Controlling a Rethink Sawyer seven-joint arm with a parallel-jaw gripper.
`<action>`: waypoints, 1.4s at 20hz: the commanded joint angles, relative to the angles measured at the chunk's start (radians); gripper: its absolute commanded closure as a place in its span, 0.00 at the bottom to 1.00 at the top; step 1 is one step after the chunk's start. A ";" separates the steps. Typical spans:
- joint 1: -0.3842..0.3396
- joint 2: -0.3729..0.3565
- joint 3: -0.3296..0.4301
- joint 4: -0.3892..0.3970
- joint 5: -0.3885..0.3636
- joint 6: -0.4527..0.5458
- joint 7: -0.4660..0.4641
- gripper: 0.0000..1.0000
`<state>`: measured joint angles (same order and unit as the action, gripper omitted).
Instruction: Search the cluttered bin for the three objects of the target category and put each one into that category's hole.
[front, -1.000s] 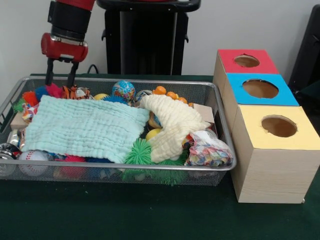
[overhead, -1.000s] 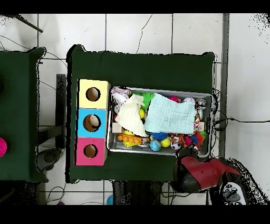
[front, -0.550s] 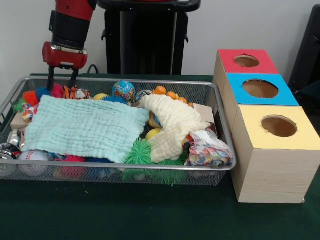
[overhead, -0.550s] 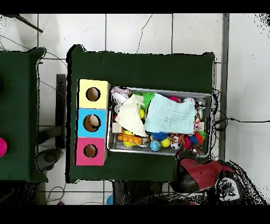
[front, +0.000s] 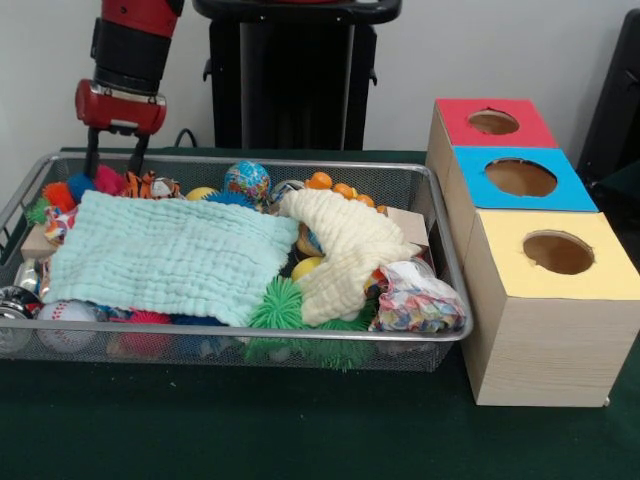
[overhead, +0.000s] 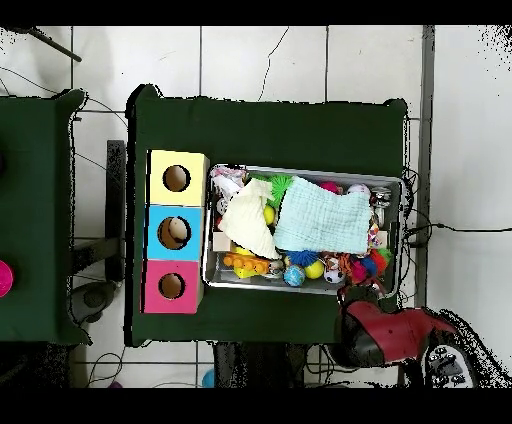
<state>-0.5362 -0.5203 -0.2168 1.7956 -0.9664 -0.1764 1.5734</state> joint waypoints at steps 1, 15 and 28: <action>-0.061 -0.040 0.188 0.094 0.031 0.149 0.103 0.00; -0.096 -0.116 0.273 0.183 0.074 0.214 0.089 0.00; -0.151 -0.135 0.352 0.208 0.089 0.230 0.069 0.00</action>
<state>-0.6586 -0.6496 0.0075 1.9861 -0.9159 -0.0600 1.5734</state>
